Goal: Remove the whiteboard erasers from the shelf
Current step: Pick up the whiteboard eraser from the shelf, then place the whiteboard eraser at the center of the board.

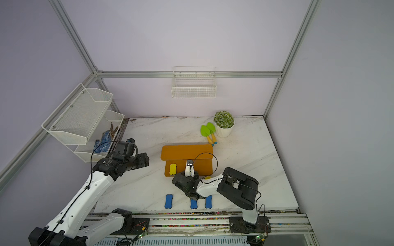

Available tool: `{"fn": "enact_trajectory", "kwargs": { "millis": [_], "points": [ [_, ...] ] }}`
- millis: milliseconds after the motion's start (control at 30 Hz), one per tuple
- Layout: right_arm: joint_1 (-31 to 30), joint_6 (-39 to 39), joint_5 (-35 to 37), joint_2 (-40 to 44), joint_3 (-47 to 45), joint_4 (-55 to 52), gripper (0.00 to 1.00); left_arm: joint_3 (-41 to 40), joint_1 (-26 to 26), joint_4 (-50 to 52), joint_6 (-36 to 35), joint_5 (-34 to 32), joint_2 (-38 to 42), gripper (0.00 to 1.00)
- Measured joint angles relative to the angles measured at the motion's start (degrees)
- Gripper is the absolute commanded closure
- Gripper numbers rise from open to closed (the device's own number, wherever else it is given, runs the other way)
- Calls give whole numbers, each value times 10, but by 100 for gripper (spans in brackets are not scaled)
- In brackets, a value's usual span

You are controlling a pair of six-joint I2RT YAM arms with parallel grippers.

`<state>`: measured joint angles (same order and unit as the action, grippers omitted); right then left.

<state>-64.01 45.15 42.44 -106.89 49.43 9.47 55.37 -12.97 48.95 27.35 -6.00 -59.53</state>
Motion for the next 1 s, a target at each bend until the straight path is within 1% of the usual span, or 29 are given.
{"fn": "enact_trajectory", "kwargs": {
  "millis": [133,367,700,1000],
  "points": [
    [0,-9,-2,0,0,2,55,0,0,0,0,-1,-3,27],
    [1,-20,-6,1,-5,11,59,0,1,0,0,-2,-5,27],
    [0,-18,-26,50,-30,-5,61,0,1,0,-1,-4,-5,26],
    [-19,3,-31,103,-37,-56,61,0,1,0,-2,-6,-5,26]
  ]
}}
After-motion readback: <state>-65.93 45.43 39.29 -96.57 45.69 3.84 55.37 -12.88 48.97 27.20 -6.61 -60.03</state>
